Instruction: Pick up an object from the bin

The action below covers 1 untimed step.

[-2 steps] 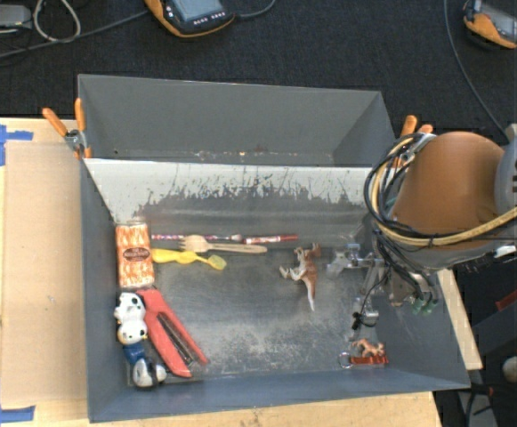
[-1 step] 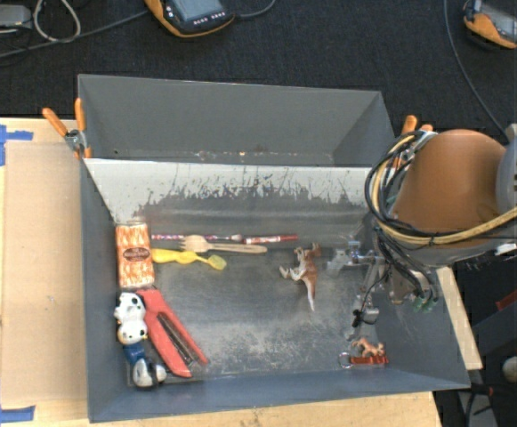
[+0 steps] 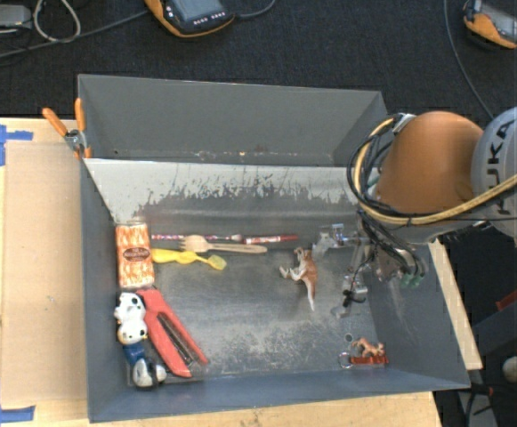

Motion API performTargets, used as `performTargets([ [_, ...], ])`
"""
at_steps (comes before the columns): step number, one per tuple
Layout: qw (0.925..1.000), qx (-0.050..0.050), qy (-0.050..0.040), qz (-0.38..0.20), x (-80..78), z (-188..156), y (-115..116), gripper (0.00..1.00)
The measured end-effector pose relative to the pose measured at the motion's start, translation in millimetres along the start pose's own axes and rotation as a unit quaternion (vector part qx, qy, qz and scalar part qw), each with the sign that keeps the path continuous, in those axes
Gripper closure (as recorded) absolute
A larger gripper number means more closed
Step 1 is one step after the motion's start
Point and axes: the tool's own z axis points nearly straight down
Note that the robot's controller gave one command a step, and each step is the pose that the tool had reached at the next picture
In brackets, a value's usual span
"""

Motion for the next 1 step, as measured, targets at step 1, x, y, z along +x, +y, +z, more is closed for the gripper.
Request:
performTargets([
  [1,0.9994,-0.001,0.0017,0.034,-27.5,34.8,-11.5,0.0],
])
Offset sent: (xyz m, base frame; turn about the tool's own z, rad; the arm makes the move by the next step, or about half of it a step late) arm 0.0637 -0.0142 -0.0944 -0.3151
